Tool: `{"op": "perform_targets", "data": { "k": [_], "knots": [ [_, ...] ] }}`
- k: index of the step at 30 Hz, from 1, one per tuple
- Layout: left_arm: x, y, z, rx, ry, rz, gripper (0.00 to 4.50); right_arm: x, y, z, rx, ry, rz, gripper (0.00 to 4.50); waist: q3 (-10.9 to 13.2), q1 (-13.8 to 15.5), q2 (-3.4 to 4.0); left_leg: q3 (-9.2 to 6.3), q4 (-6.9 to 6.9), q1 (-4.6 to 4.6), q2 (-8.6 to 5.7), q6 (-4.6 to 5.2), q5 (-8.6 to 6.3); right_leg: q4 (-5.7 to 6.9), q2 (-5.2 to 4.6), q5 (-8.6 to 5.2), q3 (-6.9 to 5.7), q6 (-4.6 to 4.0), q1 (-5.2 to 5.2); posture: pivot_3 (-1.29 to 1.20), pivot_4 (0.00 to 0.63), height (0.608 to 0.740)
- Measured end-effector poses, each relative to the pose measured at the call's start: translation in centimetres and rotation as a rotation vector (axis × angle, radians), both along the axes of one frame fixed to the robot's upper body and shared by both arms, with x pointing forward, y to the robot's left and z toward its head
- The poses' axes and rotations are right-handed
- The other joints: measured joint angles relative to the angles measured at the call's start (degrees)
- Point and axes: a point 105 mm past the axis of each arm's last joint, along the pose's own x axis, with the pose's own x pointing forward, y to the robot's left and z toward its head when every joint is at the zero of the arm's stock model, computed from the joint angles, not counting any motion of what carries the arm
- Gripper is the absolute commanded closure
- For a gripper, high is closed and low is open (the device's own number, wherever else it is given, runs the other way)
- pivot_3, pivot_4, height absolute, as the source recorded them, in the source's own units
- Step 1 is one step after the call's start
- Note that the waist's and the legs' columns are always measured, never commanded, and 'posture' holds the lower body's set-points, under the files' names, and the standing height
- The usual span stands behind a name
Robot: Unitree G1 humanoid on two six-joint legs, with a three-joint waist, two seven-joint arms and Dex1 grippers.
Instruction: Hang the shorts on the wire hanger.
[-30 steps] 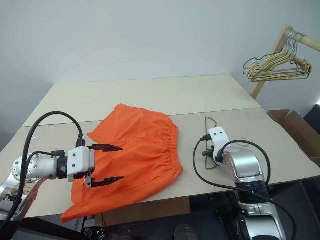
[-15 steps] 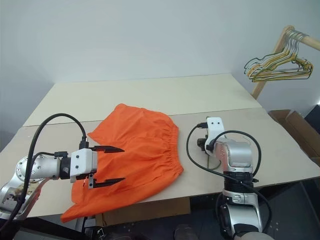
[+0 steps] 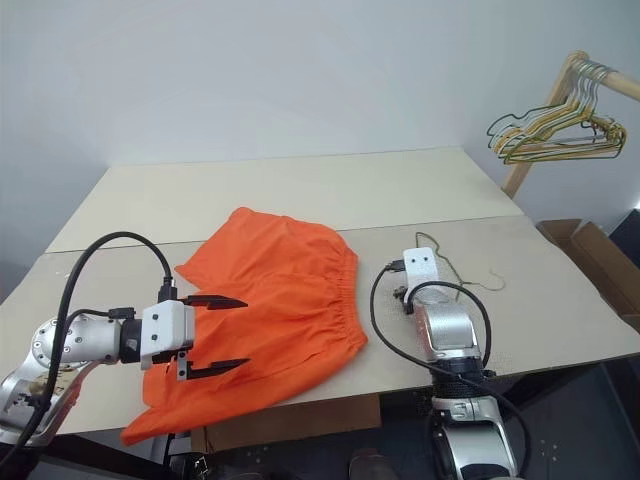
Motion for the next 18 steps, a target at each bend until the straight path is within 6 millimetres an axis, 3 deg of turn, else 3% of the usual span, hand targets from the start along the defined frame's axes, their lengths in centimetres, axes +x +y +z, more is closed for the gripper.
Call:
{"op": "perform_targets", "data": {
  "k": [5,10,18],
  "knots": [
    [0.01,0.0,0.01,0.0,0.0,0.0,0.0,-0.02,-0.94,0.21,0.005,-0.009,-0.037,0.81,0.0,0.0,0.0,0.0,0.0,0.0,0.02,0.0,0.0,0.0,0.02,0.0,0.0,0.0,0.0,-0.09,0.0,0.74],
    [0.08,-0.1,0.04,0.004,-0.005,-0.004,0.0,-0.35,-0.3,-0.46,0.148,0.031,-0.029,0.81,0.0,-0.2,0.01,-0.01,0.0,0.0,0.02,0.0,0.0,0.0,0.02,0.0,0.0,0.0,0.0,-0.09,0.0,0.74],
    [0.07,-0.18,-0.01,0.006,-0.004,-0.008,0.0,-0.29,-0.21,-0.69,0.233,0.078,-0.054,0.81,0.0,-0.2,-0.01,-0.01,0.0,0.04,0.03,0.0,0.0,0.0,0.03,0.0,-0.01,0.0,0.04,-0.08,0.0,0.74]
  ]
}}
